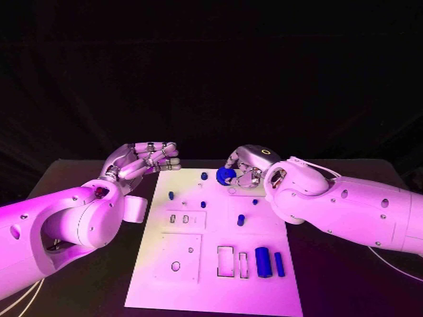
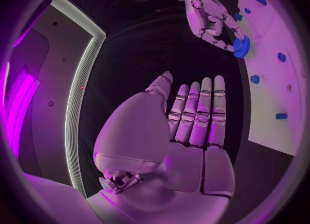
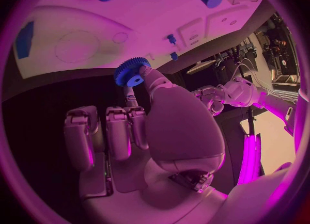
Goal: Assemble the parts on the task board
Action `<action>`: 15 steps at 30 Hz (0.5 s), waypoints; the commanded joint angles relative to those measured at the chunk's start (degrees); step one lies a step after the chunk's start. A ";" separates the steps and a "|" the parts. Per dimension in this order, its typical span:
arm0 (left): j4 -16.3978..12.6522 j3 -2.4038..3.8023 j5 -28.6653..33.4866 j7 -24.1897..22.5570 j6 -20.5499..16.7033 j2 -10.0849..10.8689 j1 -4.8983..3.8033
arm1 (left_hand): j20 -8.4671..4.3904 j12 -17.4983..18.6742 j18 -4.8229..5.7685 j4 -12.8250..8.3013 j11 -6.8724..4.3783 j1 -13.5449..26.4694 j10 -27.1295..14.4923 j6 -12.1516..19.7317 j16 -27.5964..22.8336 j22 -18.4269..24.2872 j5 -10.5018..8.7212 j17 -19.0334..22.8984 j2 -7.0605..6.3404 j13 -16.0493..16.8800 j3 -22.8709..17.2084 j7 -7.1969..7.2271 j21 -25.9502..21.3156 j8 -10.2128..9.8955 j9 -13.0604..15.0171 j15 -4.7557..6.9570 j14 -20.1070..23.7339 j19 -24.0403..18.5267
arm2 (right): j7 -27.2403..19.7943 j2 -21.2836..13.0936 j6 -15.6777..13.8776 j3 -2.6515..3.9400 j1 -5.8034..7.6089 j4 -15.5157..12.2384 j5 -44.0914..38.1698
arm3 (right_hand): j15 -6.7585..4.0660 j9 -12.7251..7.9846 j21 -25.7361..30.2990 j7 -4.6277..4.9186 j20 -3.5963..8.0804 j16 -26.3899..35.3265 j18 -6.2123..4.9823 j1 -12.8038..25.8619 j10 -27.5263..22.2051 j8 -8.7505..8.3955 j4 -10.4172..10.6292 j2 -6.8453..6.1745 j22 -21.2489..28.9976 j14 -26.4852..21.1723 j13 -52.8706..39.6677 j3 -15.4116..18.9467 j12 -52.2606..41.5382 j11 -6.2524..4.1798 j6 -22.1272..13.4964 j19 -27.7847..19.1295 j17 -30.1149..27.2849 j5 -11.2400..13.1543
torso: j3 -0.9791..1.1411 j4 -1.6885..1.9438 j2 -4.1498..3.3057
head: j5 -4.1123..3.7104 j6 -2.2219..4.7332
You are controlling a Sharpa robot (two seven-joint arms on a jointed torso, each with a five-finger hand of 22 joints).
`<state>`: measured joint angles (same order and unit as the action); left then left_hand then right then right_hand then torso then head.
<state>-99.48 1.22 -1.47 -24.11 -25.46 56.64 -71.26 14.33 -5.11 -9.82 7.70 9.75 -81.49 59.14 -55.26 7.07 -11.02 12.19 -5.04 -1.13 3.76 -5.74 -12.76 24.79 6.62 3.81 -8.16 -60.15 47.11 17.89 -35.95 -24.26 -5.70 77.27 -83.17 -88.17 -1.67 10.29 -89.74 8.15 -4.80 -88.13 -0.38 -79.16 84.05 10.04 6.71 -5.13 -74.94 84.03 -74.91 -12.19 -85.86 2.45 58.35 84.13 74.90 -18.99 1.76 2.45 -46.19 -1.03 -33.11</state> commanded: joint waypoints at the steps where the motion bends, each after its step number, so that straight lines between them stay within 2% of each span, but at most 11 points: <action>1: -0.04 0.04 0.07 -0.22 1.15 -0.16 -0.08 | 0.39 0.38 -0.68 -0.17 0.39 0.40 0.03 -0.03 -0.24 0.05 0.20 0.08 0.28 0.04 -0.08 -0.23 -0.30 -0.37 -0.04 0.14 0.41 -0.11 | 0.07 1.49 -2.08 -0.05 -0.06 0.44 -3.43 | -0.29 1.01 -0.26 -1.57 0.36 -0.14 0.38 0.42 2.63 -0.07 0.09 0.09 -15.06 5.21 -11.06 -0.34 -0.07 -0.50 2.07 5.87 11.40 -0.28 | 0.05 0.12 -0.13 | 0.05 0.05; 5: -0.03 0.04 0.07 -0.21 1.15 -0.17 -0.08 | 0.39 0.38 -0.68 -0.17 0.39 0.40 0.03 -0.03 -0.24 0.05 0.20 0.08 0.28 0.04 -0.08 -0.23 -0.30 -0.37 -0.04 0.14 0.41 -0.11 | 0.21 3.66 -1.96 -0.24 -0.27 1.73 -3.97 | -0.29 1.00 -0.26 -1.54 0.37 -0.08 0.38 0.54 2.58 -0.15 0.11 0.05 -15.06 5.18 -10.99 -0.41 0.00 -0.49 2.02 5.87 11.28 -0.32 | -0.02 0.08 -0.11 | 0.16 0.04; 10: -0.05 0.04 0.07 -0.21 1.16 -0.22 -0.08 | 0.39 0.38 -0.68 -0.17 0.39 0.40 0.03 -0.03 -0.24 0.05 0.20 0.08 0.28 0.04 -0.08 -0.23 -0.30 -0.37 -0.04 0.14 0.41 -0.11 | 0.36 5.94 -1.66 -0.49 -0.77 3.48 -4.51 | -0.28 0.99 -0.26 -1.52 0.37 -0.08 0.38 0.64 2.57 -0.23 0.13 0.03 -15.06 5.18 -10.99 -0.47 0.01 -0.47 1.97 5.87 11.27 -0.32 | 0.02 0.08 -0.17 | 0.25 0.19; 15: -0.16 0.04 0.07 -0.22 1.17 -0.27 -0.08 | 0.39 0.38 -0.68 -0.17 0.39 0.40 0.03 -0.03 -0.24 0.05 0.20 0.08 0.28 0.04 -0.08 -0.23 -0.30 -0.37 -0.04 0.14 0.41 -0.11 | 0.45 7.89 -1.33 -0.68 -1.35 5.19 -4.89 | -0.26 0.98 -0.26 -1.48 0.37 -0.08 0.38 0.78 2.52 -0.35 0.16 -0.02 -15.06 5.18 -10.94 -0.55 0.07 -0.45 1.89 5.87 11.28 -0.27 | 0.03 0.04 -0.14 | 0.37 -0.05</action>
<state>-99.47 1.22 -1.47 -24.03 -25.37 56.51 -71.26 14.33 -5.11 -9.82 7.70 9.75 -81.49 59.13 -55.26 7.07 -11.03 12.19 -5.04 -1.13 3.76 -5.74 -12.76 24.79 6.62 3.81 -8.16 -60.15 47.11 17.98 -28.55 -25.47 -6.35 76.08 -78.55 -91.26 -1.66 10.30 -89.74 8.08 -4.80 -88.13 -0.38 -78.98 84.05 9.49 6.86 -4.98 -74.92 84.03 -74.91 -12.34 -85.86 2.45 58.28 84.12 74.95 -18.97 1.77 2.52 -46.32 -0.73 -33.05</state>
